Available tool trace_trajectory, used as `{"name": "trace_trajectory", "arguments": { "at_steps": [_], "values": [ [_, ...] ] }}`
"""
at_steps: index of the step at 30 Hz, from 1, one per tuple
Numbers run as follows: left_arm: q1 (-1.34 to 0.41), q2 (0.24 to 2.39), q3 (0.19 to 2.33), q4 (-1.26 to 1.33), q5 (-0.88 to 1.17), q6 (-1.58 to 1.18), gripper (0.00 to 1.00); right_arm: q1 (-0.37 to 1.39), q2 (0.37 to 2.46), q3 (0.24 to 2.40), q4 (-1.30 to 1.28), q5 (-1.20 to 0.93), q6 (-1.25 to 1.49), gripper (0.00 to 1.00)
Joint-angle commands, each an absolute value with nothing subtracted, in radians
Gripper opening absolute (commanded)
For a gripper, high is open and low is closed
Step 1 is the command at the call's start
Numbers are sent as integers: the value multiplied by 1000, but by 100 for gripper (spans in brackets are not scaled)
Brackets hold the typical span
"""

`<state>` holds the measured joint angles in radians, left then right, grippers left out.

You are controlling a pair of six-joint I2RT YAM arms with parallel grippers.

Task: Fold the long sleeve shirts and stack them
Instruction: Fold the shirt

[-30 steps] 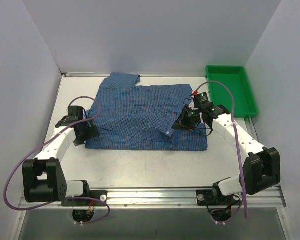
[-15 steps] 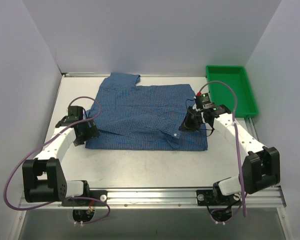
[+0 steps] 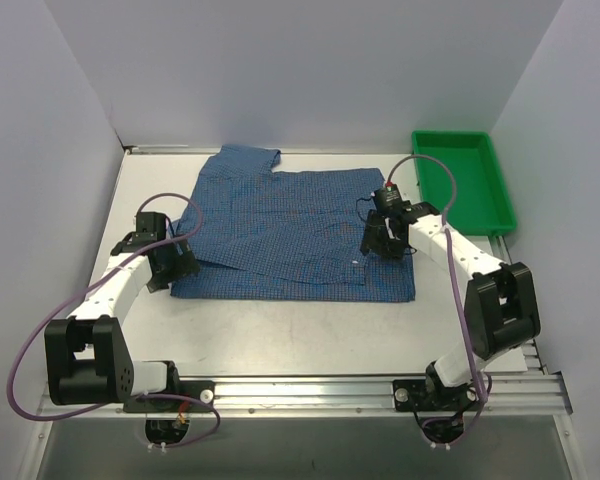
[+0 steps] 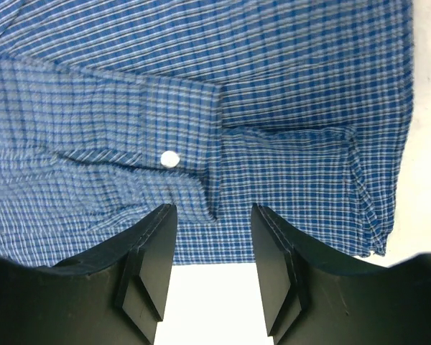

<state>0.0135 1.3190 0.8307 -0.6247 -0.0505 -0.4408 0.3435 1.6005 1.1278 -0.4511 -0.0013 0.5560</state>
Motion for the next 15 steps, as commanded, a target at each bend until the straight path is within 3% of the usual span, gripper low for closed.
{"name": "trace_trajectory", "arguments": {
  "at_steps": [1,15],
  "values": [
    [11,1321,845,-621,-41,-439,86,390,1534,1135,-440,52,494,46],
    [9,1318,842,-621,-37,-439,86,354,1606,905,-181,-163,554,38]
  ]
}}
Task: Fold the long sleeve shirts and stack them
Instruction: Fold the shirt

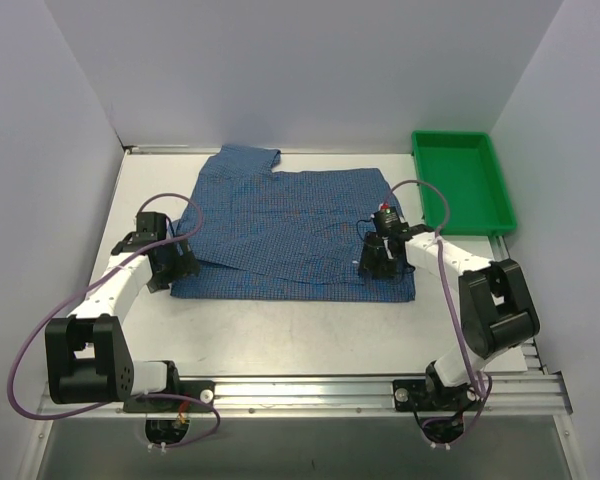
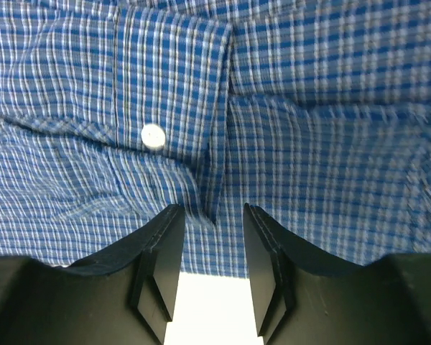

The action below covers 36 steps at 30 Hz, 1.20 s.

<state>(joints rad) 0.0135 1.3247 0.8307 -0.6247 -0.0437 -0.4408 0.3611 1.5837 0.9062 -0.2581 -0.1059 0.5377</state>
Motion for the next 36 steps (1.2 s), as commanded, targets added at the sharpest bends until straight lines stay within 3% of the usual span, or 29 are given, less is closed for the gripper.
{"name": "trace_trajectory", "arguments": {
  "at_steps": [1,11,17,19,28,36],
  "values": [
    [8,1319,842,-621,-37,-439,86,354,1611,902,-173,-167,557,38],
    [8,1322,842,-621,-38,-439,86,354,1643,871,-132,-229,592,28],
    [8,1322,841,-621,-41,-439,86,354,1628,867,-150,-241,595,5],
    [8,1322,841,-621,-43,-439,86,354,1602,877,-172,-248,598,1],
    [9,1324,842,-623,-48,-439,86,354,1505,925,-321,-252,617,0],
    [8,1321,842,-624,-57,-437,87,359,1555,890,-321,-239,621,0]
  ]
}}
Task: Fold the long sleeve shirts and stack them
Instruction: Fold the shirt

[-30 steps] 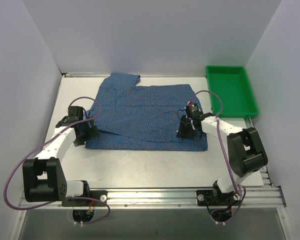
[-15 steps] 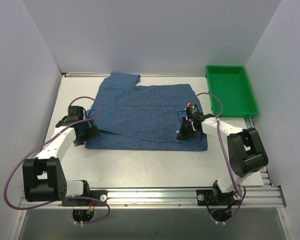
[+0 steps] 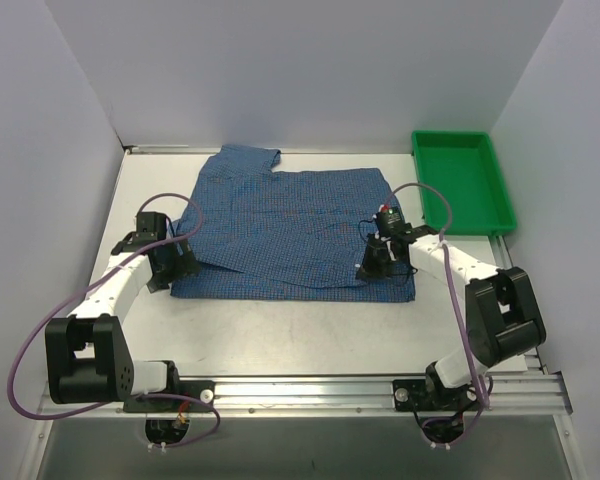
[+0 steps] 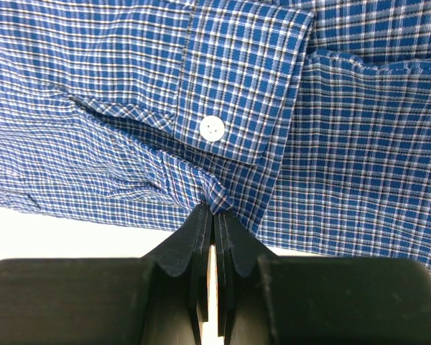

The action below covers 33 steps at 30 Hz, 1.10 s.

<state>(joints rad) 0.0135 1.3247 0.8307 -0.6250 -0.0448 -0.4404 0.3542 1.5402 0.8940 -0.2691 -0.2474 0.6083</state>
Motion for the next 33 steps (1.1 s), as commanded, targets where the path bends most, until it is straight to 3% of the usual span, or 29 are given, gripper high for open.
{"name": "trace_trajectory", "arguments": {
  "at_steps": [1,4,8,11,20,24,26,33],
  "values": [
    [9,1319,841,-624,-57,-437,87,360,1555,887,-321,-229,624,1],
    [8,1316,850,-624,-54,-439,87,362,1529,876,-325,-207,620,12],
    [-21,1295,919,-667,-3,-468,87,364,1474,917,-344,-175,594,42],
    [-72,1264,1008,-686,-2,-506,87,377,1434,974,-351,-166,584,54],
    [-248,1429,1123,-482,63,-661,85,492,1563,1146,-88,-262,690,58],
    [-259,1518,1082,-318,104,-742,77,543,1687,1221,75,-305,742,56],
    [-256,1552,1030,-238,66,-759,66,569,1767,1250,158,-316,761,57],
    [-189,1603,823,-16,38,-860,54,606,2023,1391,365,-417,830,57]
  ]
}}
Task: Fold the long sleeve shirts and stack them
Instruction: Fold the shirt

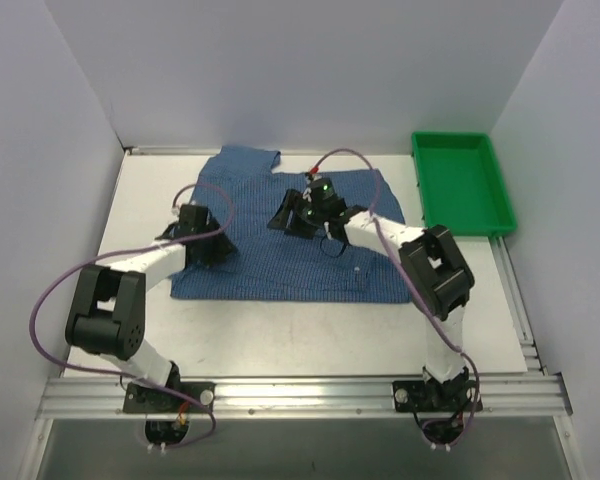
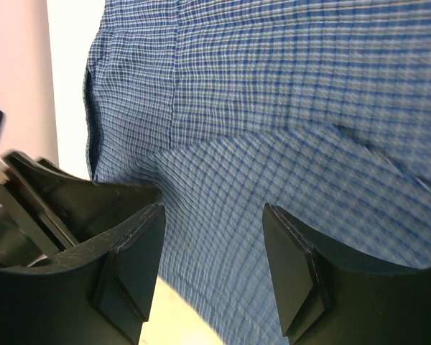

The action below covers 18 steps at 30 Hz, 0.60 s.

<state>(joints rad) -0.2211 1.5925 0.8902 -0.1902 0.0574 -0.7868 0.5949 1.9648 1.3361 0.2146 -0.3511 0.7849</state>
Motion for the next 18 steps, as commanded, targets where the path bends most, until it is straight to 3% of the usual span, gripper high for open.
{"name": "trace_trajectory", "arguments": {
  "at_steps": [1,10,18],
  "values": [
    [-184,1608,801,35,38,-870,54,609,2049,1417,408,-425,834,57],
    [-121,1623,597,163,32,-971,54,597,2238,1444,541,-413,861,57],
    [-97,1543,560,107,6,-988,54,489,2146,1220,635,-399,870,57]
  ]
}}
